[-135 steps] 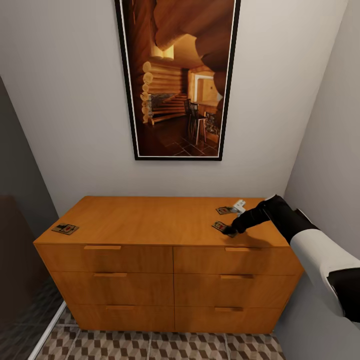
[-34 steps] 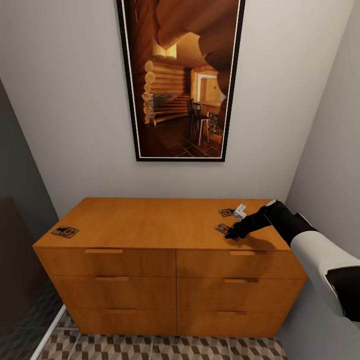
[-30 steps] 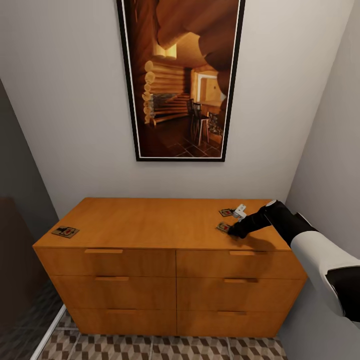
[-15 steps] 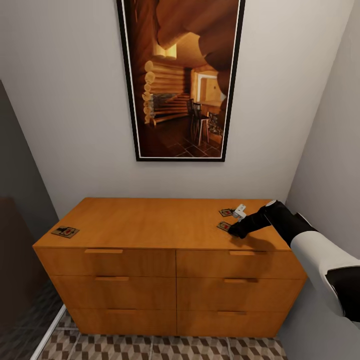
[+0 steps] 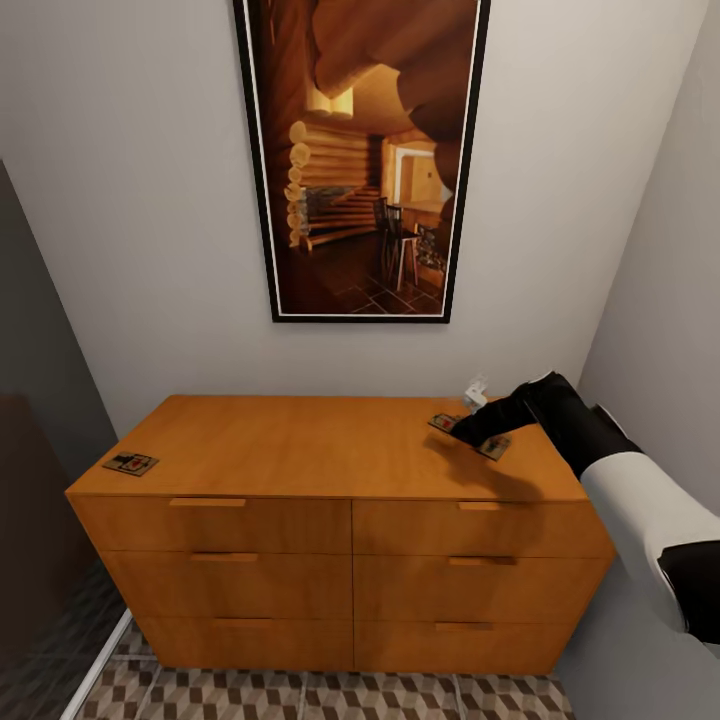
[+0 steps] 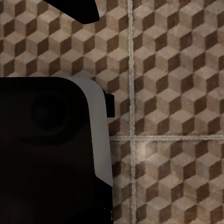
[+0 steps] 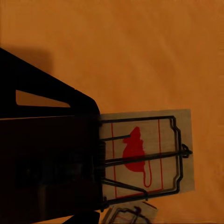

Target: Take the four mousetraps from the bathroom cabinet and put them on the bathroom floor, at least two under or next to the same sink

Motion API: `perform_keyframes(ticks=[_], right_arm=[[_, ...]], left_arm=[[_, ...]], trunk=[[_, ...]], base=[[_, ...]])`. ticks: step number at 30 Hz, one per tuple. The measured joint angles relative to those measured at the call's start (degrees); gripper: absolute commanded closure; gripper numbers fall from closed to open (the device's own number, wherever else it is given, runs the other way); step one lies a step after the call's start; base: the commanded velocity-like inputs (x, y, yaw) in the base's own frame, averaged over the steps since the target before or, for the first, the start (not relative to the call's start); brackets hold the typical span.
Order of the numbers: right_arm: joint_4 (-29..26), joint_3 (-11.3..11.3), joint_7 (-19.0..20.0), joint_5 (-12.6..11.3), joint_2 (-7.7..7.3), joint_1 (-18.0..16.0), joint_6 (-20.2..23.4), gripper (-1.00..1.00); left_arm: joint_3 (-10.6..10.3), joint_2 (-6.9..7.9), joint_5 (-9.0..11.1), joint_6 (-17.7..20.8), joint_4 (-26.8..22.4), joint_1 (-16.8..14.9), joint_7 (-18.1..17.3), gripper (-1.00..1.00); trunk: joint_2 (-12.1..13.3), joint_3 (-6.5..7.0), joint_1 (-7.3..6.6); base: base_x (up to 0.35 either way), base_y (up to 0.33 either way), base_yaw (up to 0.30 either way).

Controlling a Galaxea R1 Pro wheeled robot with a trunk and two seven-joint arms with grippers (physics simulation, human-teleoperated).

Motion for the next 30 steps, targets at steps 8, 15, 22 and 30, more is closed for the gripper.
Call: perform_keyframes(ticks=[8, 15, 22, 30], right_arm=[[-4.4, -0.4, -0.1, -0.1, -0.02, 0.0, 3.7, 1.00], [-4.8, -1.0, -0.1, 0.0, -0.01, 0.0, 4.2, 1.00], [-6.0, -1.2, -0.1, -0.1, 0.05, 0.0, 7.3, 1.00], [-12.7, -1.7, -0.3, -0.3, 0.05, 0.0, 15.4, 1.00]], left_arm=[[-0.1, -0.03, 0.0, 0.0, 0.0, 0.0, 0.0, -1.00], [0.0, -0.03, 0.0, 0.0, 0.0, 0.0, 0.0, -1.00], [-0.1, -0.02, 0.0, 0.0, 0.0, 0.0, 0.0, -1.00], [-0.1, -0.02, 0.0, 0.0, 0.0, 0.0, 0.0, -1.00]], trunk=[[0.0, 0.00, 0.00], [0.0, 0.00, 0.00], [0.0, 0.00, 0.00], [0.0, 0.00, 0.00]], base=[[0.000, 0.000, 0.000], [0.000, 0.000, 0.000], [0.000, 0.000, 0.000], [-0.014, 0.003, 0.000]])
